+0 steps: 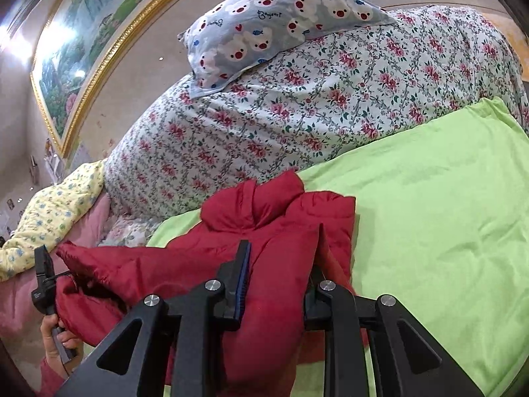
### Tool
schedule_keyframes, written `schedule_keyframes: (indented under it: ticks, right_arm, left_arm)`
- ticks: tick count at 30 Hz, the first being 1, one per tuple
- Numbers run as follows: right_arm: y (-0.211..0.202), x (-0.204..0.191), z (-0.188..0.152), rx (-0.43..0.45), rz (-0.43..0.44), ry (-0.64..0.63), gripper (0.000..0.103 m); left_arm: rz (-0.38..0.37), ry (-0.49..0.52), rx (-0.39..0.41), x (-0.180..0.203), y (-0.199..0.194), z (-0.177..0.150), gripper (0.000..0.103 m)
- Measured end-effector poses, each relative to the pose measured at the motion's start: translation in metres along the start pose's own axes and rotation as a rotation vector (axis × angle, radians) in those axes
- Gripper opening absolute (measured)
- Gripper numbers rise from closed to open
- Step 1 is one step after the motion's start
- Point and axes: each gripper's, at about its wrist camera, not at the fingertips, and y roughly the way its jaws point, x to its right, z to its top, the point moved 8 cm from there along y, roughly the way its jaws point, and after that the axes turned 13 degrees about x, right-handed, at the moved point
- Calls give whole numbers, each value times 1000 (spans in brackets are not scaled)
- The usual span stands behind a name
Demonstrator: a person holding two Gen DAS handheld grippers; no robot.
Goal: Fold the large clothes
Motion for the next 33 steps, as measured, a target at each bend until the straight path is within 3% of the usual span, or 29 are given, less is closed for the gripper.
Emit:
schedule_keyframes:
  ticks: [6,14,33]
  right_arm:
    - [37,15,9,13,-82,-20,22]
    - [97,38,8,-5,-185,-64,22]
    - [196,86,-13,-86,-327,-78,21]
  left_arm:
    - [74,18,14,-8,41,8,16]
    - [132,73,-26,-11,108,14,16]
    - [196,101,-105,-22,221,-5,20]
